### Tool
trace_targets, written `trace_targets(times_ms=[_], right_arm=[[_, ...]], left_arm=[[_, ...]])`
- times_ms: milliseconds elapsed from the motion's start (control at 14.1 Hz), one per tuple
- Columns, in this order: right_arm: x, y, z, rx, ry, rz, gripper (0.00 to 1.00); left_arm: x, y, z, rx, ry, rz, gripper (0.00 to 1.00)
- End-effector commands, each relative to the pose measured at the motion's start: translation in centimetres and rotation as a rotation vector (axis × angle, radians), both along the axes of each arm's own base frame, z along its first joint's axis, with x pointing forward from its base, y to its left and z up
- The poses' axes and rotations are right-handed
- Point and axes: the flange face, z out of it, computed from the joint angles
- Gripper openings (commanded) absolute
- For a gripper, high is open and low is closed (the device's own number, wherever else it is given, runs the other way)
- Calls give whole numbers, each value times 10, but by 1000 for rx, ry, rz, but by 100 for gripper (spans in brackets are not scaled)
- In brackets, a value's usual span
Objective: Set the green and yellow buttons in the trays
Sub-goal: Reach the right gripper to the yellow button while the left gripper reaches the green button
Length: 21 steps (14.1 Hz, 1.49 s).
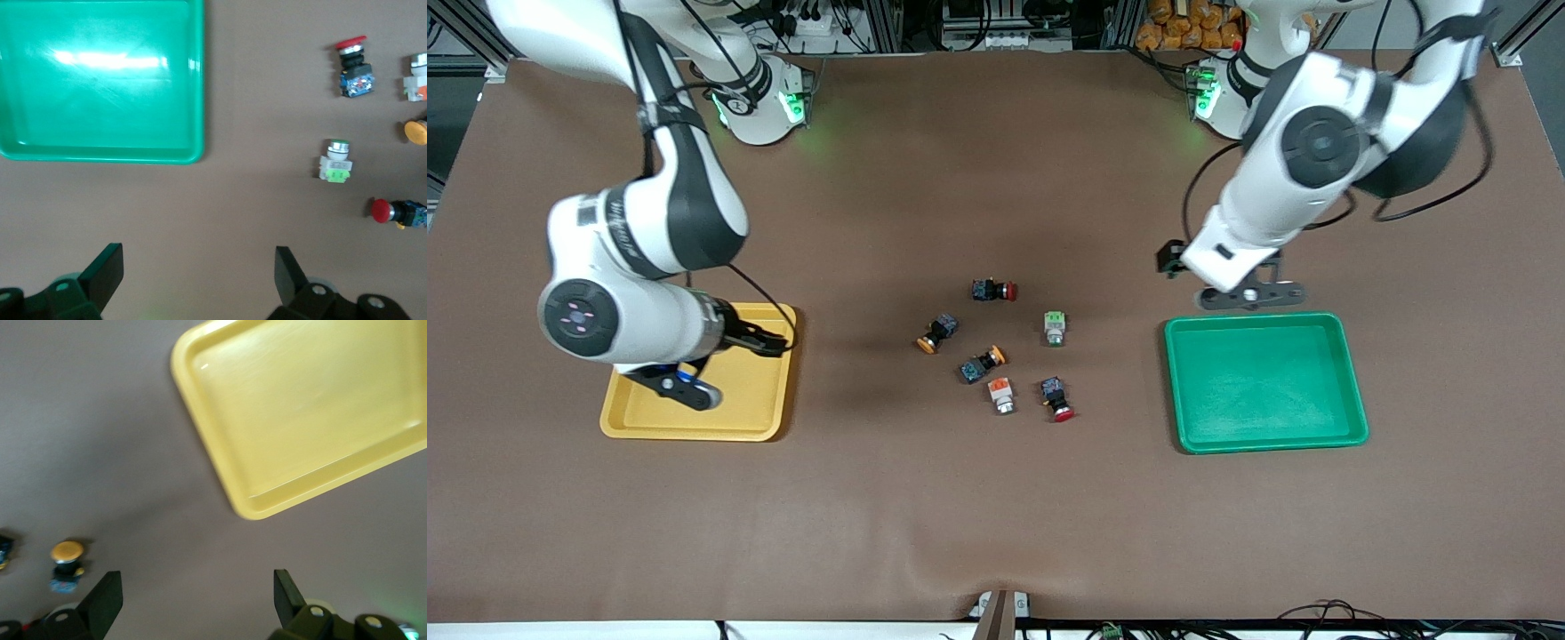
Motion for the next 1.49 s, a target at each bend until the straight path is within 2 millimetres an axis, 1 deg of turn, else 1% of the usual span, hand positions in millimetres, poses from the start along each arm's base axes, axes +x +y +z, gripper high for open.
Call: trace_targets(times_ms=[0, 142, 284, 355, 426, 496, 567, 638, 709, 780, 851, 993, 1135, 1277, 1348, 1418], right_arm=[[-2, 12, -23, 56, 13, -49, 100], [-8, 26, -44, 59, 39, -128, 100], [-17, 62, -66, 8, 56, -199, 100], [-18, 76, -79, -12, 41, -252, 100], [-22, 98, -91, -25, 27, -272, 100], [-25, 113, -104, -34, 13, -288, 100], [-26, 121, -117, -41, 4, -308, 100], [-30, 130, -130, -52, 5, -312, 100], [-32, 136, -139, -58, 4, -324, 100], [-33, 141, -146, -65, -4, -349, 100], [-38, 152, -152, -69, -16, -370, 100], [-40, 164, -163, -63, -52, -409, 100], [-51, 176, -173, -70, -58, -412, 100], [-55, 178, -180, -78, -54, -425, 100], [-60, 186, -188, -83, -54, -420, 100], [-62, 192, -192, -78, -64, -430, 100]], left_arm=[[-11, -39, -35, -22, 4, 44, 100], [-17, -73, -63, -23, -7, 94, 100], [-19, -96, -91, -34, -14, 137, 100], [-22, -108, -104, -49, -10, 167, 100], [-25, -120, -118, -71, -10, 201, 100], [-27, -128, -134, -84, -2, 225, 100], [-28, -134, -147, -91, -7, 229, 100], [-25, -137, -159, -94, -17, 221, 100], [-21, -140, -170, -90, -12, 219, 100], [-19, -146, -179, -92, -7, 221, 100], [-19, -152, -186, -91, -3, 212, 100], [-15, -158, -201, -107, 7, 216, 100], [-14, -160, -217, -123, 3, 215, 100], [-16, -158, -230, -112, 19, 224, 100], [-12, -152, -237, -99, 17, 231, 100], [-14, -154, -241, -83, 3, 211, 100]])
